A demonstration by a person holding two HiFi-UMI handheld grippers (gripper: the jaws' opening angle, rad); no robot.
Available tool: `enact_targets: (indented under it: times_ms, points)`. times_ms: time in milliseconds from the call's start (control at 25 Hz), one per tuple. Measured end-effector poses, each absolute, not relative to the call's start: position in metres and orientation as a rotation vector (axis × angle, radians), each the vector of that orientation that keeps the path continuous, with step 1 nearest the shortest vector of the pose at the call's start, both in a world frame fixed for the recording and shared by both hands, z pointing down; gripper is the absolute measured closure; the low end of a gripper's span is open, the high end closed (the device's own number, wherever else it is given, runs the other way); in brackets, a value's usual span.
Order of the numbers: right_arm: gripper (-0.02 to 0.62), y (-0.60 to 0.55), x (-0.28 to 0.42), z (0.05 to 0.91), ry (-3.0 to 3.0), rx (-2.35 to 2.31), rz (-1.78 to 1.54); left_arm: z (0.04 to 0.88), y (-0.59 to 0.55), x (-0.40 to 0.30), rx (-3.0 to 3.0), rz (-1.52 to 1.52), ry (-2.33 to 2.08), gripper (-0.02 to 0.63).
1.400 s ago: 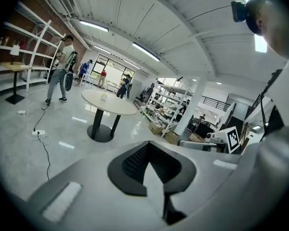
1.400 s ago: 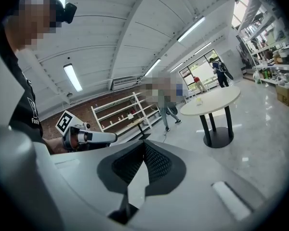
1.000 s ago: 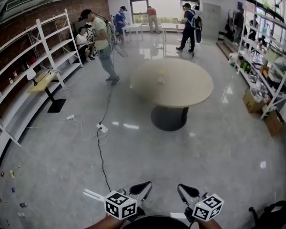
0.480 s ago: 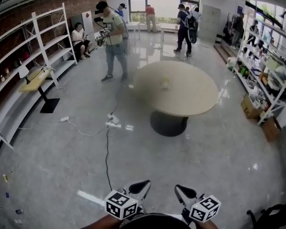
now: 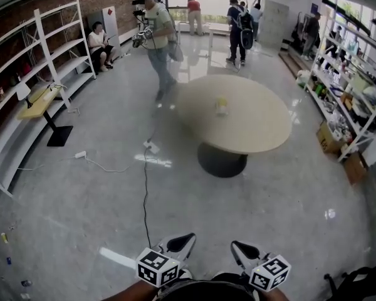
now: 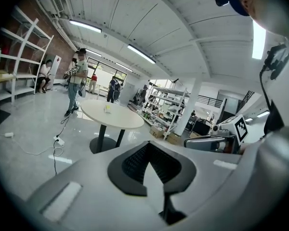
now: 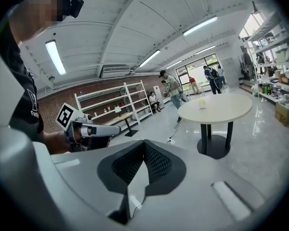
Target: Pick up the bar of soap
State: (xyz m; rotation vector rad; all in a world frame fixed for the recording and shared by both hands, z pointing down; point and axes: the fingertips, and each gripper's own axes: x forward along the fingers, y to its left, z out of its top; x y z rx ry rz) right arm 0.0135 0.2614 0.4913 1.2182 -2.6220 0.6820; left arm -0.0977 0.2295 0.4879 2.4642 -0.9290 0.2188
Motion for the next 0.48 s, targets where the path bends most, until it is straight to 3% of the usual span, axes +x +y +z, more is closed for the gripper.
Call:
enact_targets:
  times_ms: [240, 480]
  points:
    - [0.589, 0.230, 0.015, 0.489, -2.633, 1.194, 0.684, 0.495, 0.205, -0.084, 2.444, 0.235, -0.916, 0.598]
    - [0.589, 0.186, 0.061, 0.493, -2.666, 1.178, 0.711, 0.488, 0.164, -0.044, 2.446, 0.241, -0.960, 0.598]
